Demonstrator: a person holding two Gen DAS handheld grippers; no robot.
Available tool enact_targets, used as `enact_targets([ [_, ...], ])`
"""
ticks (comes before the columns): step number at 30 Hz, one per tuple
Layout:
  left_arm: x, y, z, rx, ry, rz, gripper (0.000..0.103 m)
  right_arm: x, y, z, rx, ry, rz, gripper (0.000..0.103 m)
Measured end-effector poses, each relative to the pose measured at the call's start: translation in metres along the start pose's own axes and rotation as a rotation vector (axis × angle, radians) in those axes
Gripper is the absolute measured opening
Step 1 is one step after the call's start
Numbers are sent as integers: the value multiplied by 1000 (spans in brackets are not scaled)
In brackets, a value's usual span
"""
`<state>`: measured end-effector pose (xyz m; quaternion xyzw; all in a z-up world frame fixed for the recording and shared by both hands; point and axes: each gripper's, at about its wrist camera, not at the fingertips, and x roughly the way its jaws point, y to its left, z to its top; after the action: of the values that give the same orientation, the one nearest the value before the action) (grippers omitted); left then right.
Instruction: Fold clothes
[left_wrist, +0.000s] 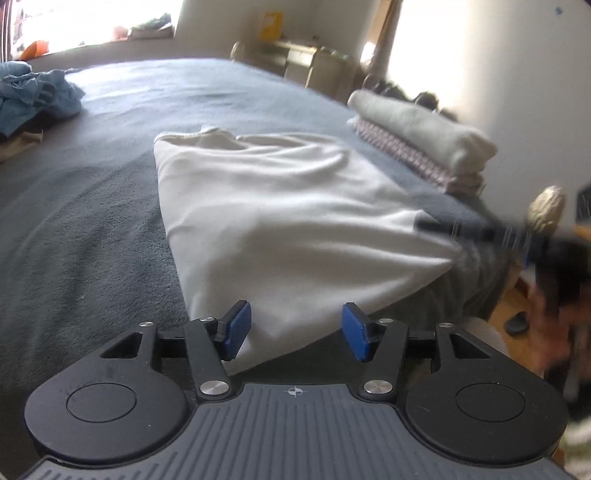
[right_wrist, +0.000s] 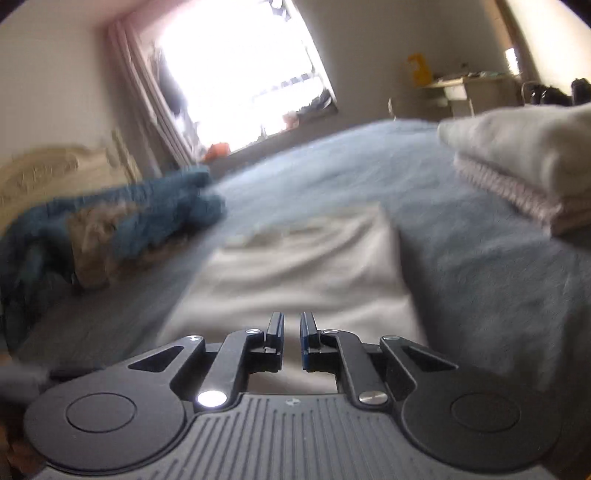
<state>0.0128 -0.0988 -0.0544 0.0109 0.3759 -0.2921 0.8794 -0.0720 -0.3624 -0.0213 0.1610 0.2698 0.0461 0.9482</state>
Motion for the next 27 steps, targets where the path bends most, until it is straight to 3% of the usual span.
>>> enact_targets([
  [3,5,-4,5,-19,36,43,63,6,3,-21,4,41,-200,9],
  [5,5,-5,7,-31,49,66,71,-6,-6,-24,108,-6,-182,11],
  [9,6,-6,12,-74,66,135,83,-39,-9,-22,148,-67,-186,30],
  [13,4,-6,10,-122,82,183,92,-35,-10,-23,146,-66,-212,38],
  [14,3,-7,8,-124,82,191,94,-34,-10,-23,145,-66,-219,46],
  [15,2,-9,7,-123,82,198,94,-34,-9,-24,139,-72,-227,56],
  [22,0,-9,6,-140,101,238,97,-33,11,-20,53,-104,-295,83],
  [24,0,-10,5,-140,104,253,98,-35,16,-18,45,-123,-309,103],
  [27,1,-11,1,-144,105,267,98,-34,25,-20,-7,-136,-319,103],
])
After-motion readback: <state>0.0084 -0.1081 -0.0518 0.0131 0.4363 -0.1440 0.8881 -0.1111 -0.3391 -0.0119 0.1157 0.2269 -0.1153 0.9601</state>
